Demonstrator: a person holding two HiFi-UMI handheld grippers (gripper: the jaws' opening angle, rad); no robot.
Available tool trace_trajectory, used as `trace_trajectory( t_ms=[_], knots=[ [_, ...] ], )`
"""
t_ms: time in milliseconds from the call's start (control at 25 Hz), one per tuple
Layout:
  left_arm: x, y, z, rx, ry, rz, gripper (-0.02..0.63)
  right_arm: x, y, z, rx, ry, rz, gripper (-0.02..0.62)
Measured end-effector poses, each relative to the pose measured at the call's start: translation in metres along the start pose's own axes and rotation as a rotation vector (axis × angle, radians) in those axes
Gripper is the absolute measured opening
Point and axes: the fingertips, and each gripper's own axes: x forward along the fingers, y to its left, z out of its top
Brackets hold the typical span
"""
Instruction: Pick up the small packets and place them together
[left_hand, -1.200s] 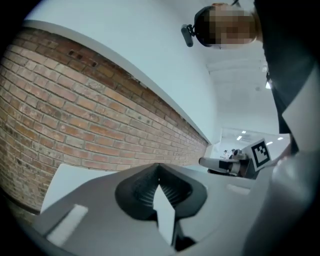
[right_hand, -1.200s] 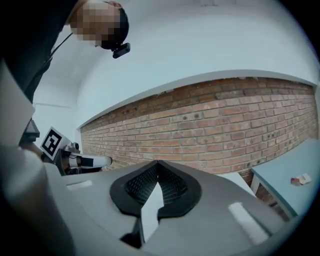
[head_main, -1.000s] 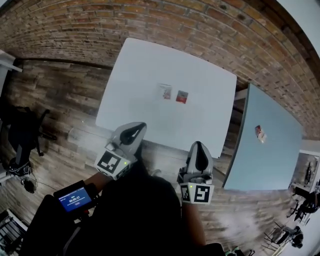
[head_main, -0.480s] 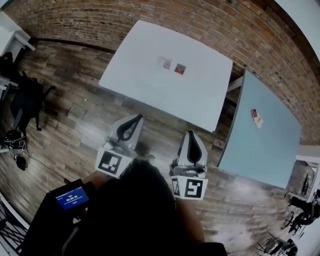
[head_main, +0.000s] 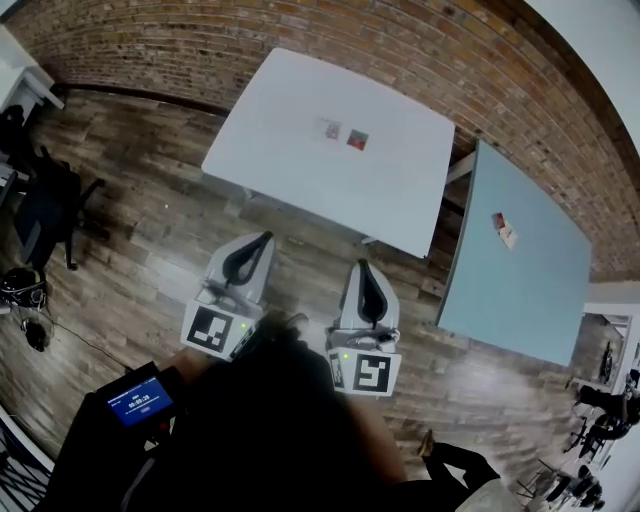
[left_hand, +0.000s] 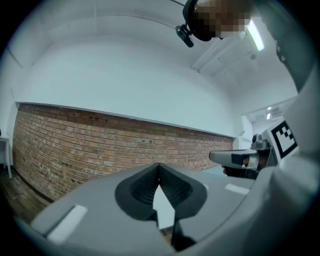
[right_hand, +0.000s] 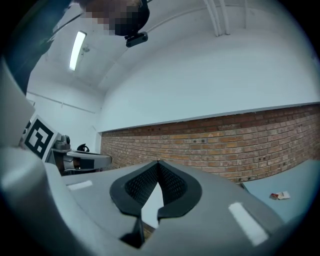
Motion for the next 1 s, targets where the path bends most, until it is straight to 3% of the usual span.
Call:
trace_trajectory(
  t_ms=[1000],
  knots=[
    [0.002, 0.001, 0.005, -0.04, -0.026, -0.045, 0.0, 0.003, 0.007, 0.003, -0.013, -0.003, -0.03, 0.0]
  ],
)
